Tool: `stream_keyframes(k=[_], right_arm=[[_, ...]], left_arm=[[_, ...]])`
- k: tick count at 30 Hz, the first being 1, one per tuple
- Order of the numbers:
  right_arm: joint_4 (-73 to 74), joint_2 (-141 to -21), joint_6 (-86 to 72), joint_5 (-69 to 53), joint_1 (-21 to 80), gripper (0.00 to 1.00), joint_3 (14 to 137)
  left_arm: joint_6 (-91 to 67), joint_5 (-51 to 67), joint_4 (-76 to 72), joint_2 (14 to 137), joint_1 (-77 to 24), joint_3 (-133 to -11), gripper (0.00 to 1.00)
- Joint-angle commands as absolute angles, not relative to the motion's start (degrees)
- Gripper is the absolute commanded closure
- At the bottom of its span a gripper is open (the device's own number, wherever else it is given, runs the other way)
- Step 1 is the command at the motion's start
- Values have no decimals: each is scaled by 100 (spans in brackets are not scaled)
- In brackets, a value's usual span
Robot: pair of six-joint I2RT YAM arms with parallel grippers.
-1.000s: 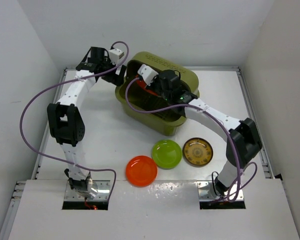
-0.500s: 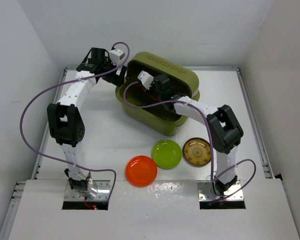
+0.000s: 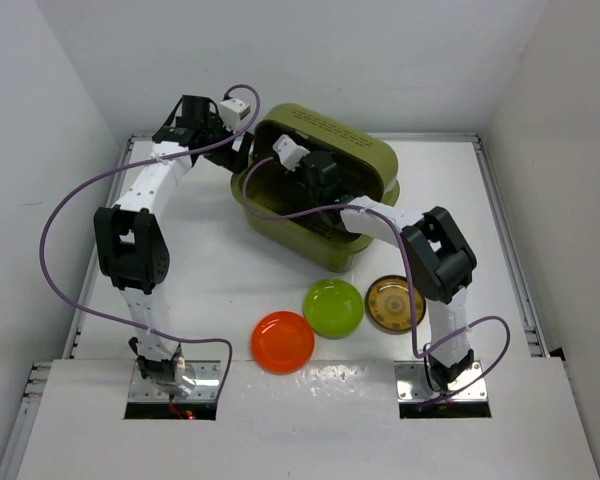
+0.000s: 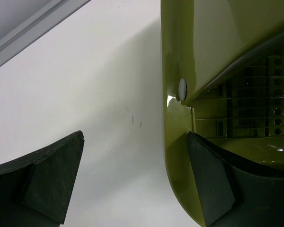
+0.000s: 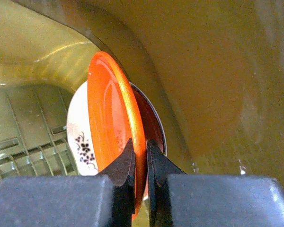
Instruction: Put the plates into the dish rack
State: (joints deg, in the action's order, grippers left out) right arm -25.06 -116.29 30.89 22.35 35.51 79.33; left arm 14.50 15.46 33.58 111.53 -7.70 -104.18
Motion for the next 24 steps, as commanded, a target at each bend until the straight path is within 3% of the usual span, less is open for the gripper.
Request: stream_keyframes(k=[1,24], right_arm=[[-2866,-11593,2664,2180,3560,100,8060],[-2311,-11391,2145,1046,3340,100,7471]], left_arm=[[1573,1661,4025,11188,-773,-10248,5],[1626,1714,4025,11294,-721,-10195,5]])
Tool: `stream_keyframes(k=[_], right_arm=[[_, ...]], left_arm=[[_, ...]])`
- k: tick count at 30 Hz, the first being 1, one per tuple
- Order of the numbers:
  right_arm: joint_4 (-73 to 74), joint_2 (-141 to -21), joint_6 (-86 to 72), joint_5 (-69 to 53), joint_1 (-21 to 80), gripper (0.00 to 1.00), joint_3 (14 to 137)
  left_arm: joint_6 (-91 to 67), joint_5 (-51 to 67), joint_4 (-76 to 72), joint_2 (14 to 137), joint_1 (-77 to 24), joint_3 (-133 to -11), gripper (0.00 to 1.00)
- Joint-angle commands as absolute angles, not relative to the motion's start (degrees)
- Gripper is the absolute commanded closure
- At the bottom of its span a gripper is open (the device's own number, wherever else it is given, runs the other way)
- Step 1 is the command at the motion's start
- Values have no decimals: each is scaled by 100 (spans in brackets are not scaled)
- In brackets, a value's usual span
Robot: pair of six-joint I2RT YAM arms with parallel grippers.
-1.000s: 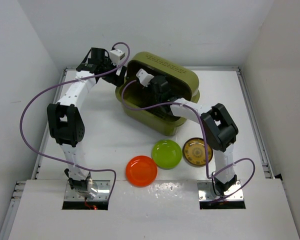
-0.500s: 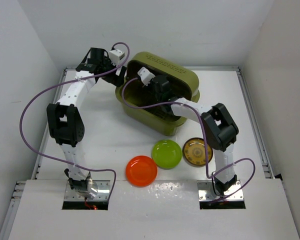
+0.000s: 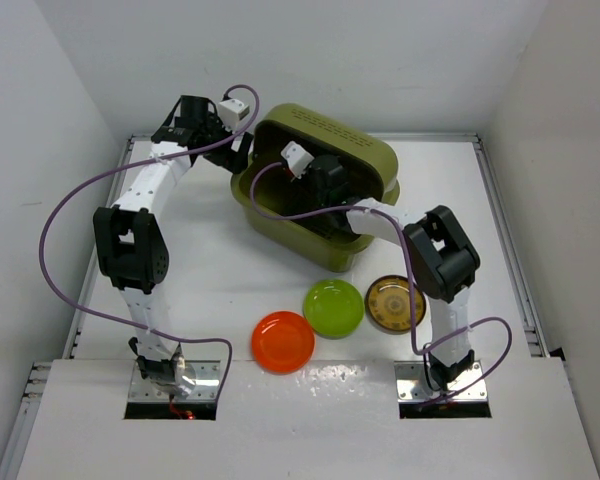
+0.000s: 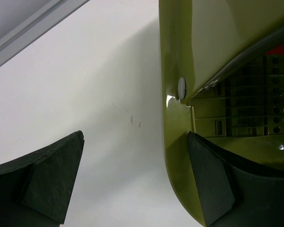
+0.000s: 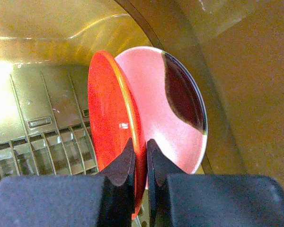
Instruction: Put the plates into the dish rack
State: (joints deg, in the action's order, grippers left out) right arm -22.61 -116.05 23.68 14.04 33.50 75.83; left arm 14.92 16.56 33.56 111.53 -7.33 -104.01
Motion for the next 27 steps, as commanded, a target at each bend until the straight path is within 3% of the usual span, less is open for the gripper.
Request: stream_keyframes(k=[1,9,11,12,13,14,16,27], right_arm=[[-2320,-11382,2136,1037,3322,100,7427],[-2355,-11365,2346,1055,3331,99,7374],[-2382,-11312,2382,1142,3349,93,7304],[-2399,-11277,2408,1212,3349,81,7225],[-2408,-11233,2417,1239,3331,81,7216],[-2400,-11224,2426,1257,3340,72,7190],[-2382,-11215,2435,1274,3322,67,7198],[-2224,-11241,2295,1502,3270,56,7654]], left_arm=[[1626,1714,4025,11294,-721,-10195,5],[1626,1714,4025,11294,-721,-10248,5],[1626,1714,4025,11294,-721,-10248,5],[1626,1714,4025,11294,-721,-10248,5],[1626,1714,4025,11294,-721,-10248,5],[1626,1714,4025,11294,-721,-10248,5],[1626,1714,4025,11294,-721,-10248,5],[1626,1714,4025,11294,-773,-10248,5]])
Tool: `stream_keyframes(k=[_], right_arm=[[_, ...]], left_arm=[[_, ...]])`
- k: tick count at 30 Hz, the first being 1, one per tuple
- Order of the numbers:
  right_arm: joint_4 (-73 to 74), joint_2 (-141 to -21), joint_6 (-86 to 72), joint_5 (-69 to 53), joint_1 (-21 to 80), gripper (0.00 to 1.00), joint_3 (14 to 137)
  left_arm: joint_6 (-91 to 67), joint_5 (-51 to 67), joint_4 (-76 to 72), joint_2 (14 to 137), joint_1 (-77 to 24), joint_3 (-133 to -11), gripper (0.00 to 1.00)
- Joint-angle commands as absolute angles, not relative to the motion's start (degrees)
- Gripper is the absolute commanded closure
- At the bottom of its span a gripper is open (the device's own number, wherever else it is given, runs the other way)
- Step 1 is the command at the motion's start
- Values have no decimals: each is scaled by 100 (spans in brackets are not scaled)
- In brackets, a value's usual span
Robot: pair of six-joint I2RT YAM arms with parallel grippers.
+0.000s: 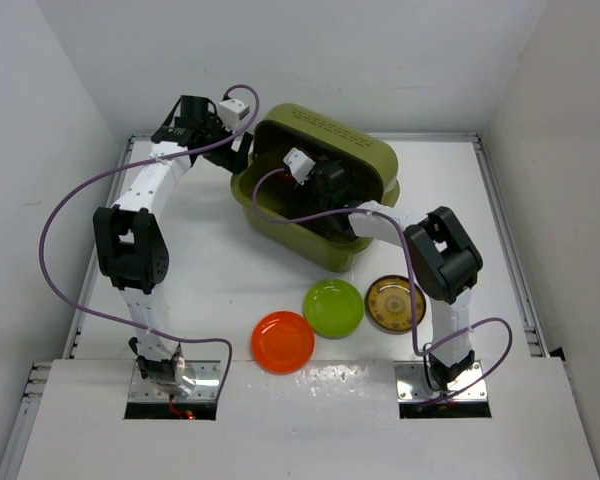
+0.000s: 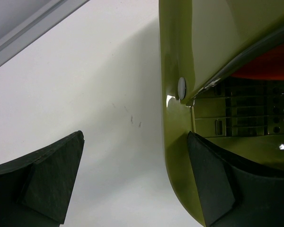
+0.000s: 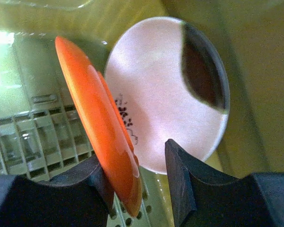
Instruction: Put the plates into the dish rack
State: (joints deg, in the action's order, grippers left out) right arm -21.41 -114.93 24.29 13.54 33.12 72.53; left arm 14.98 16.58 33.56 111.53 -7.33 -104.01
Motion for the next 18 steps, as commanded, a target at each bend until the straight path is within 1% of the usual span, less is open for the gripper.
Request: stream_keyframes(k=[1,4,7,11,18], right_arm=[[-2258,-11250,2155,1720,3261,56,7681],[-2355,-11311,2127,1854,3225,56,7813],[-2338,-11329,2048,1846,3208,52,7980],[-2198,-11250,1916,1810,3225,51,8025],[-2188,-11180,1942,1951,3208,44,7989]], left_arm=[[1626,1714,4025,11294,-773,-10248,5],[1626,1766,4025,11241,-773,-10248,5],[1626,1767,4025,11189,-773,-10248,5],[1626,1767,4025,11188,-773,-10195,5],[1626,1767,4025,11084,-773,-10143,5]])
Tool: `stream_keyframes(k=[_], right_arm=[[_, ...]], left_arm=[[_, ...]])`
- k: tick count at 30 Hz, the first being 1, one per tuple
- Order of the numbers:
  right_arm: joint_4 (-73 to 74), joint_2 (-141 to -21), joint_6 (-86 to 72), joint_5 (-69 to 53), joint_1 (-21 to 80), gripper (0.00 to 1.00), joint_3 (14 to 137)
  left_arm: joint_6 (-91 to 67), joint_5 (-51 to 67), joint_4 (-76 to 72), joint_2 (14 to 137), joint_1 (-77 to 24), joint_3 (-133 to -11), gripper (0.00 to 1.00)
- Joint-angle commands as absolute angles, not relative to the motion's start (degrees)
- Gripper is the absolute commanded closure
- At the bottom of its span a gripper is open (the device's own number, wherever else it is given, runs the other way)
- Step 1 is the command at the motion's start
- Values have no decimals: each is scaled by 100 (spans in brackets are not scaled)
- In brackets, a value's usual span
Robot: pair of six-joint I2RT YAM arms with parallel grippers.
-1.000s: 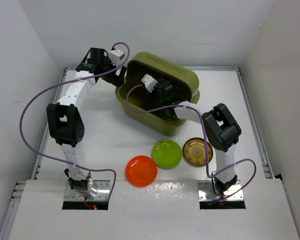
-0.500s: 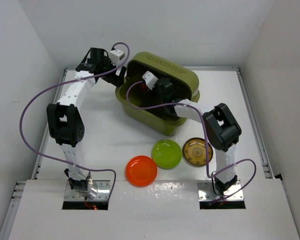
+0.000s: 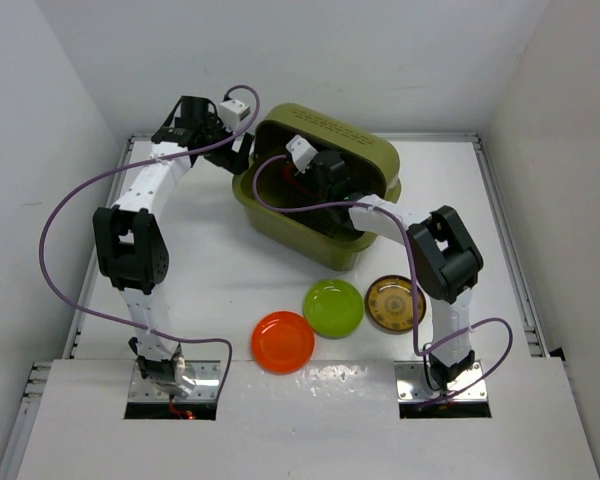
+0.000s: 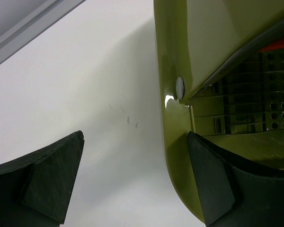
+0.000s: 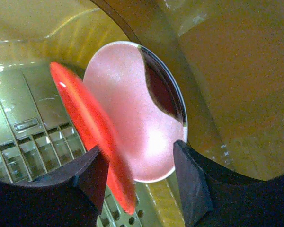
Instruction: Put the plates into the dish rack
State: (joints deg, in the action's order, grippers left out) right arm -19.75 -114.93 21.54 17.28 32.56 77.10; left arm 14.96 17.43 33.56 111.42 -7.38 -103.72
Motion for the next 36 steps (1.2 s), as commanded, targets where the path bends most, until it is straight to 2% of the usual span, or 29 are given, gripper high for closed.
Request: stream_keyframes(k=[1,6,8,9,13,18,20,22,25,28,33,36], right_arm=[[-2171,-11162,1934,1960,3208,43,7989],[-2083,-11004,1881,1942,3252,40,8060],[-2118,-10951,1863,2030,3261,45,8025],[-2136,-10942,1855,2082,3243,53,8016],[-2346,-11030,2003,2355,3296,67,8024],[-2505,-11039,2127,2610,3401,67,8060],[-2444,-11021,2136,2672,3410,56,8033],[-2391,-10969,2127,2724,3436,50,8042],[-2347,-10943,2109,2760,3454,50,8033],[-2391,-10969,2171,2777,3472,45,8086],[-2085,-10899,2285,2646,3594,26,8226],[-1410,-10741,1936,2086,3621,14,8480]], left_arm=[[1626,1767,4025,11083,-773,-10143,5],[1679,1819,4025,11083,-826,-10081,5],[1679,1819,4025,11030,-826,-10081,5],[1679,1819,4025,11030,-826,-10081,5],[1731,1819,4025,11030,-826,-10028,5],[1731,1819,4025,10978,-826,-9976,5],[1731,1819,4025,10925,-826,-9923,5],[1731,1819,4025,10925,-826,-9923,5],[1731,1872,4025,10873,-826,-9871,5],[1731,1872,4025,10872,-826,-9870,5],[1784,1872,4025,10819,-826,-9817,5],[1784,1872,4025,10819,-826,-9817,5]])
